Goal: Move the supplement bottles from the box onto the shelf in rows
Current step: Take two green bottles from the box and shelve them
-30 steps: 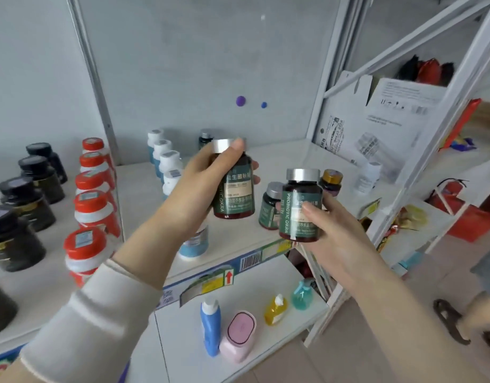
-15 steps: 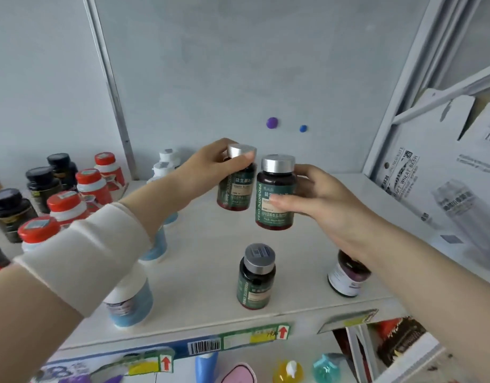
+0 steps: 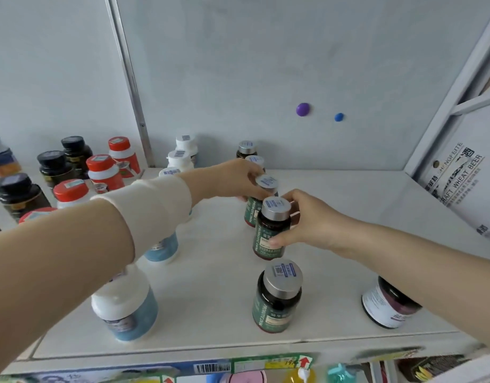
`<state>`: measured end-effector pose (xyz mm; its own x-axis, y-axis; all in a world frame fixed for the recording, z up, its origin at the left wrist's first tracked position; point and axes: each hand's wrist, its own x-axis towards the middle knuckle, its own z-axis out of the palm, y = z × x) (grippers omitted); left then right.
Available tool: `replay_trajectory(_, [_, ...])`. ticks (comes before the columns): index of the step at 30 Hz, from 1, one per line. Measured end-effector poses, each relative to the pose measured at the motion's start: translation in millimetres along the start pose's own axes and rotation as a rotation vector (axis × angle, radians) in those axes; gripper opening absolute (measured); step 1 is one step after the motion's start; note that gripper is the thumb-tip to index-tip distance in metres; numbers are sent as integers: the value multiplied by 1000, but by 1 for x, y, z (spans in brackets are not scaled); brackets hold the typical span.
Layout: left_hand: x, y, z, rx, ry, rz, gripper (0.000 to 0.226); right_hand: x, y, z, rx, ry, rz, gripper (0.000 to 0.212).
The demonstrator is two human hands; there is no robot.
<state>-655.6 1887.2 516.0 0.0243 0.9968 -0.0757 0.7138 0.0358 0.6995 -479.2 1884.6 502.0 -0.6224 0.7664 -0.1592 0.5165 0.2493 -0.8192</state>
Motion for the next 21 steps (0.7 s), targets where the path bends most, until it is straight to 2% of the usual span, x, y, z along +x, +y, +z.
replay_trajectory(2, [3,0,1,33,-24,-2,29,3,0,2,-31,-20,5,58])
replay_trajectory(5, [5,-1,4,52,-39,-11,38,4,2,5,-66,-39,4,59])
replay_trajectory(14, [7,-1,6,50,-39,-39,40,-2,9,7,-120,-45,9,66])
replay_trajectory(19, [5,2,8,47,-42,-44,47,-2,10,9,-108,-43,36,61])
replay_trajectory(21, [2,4,8,113,-9,-43,53,-4,11,6,-93,-39,56,61])
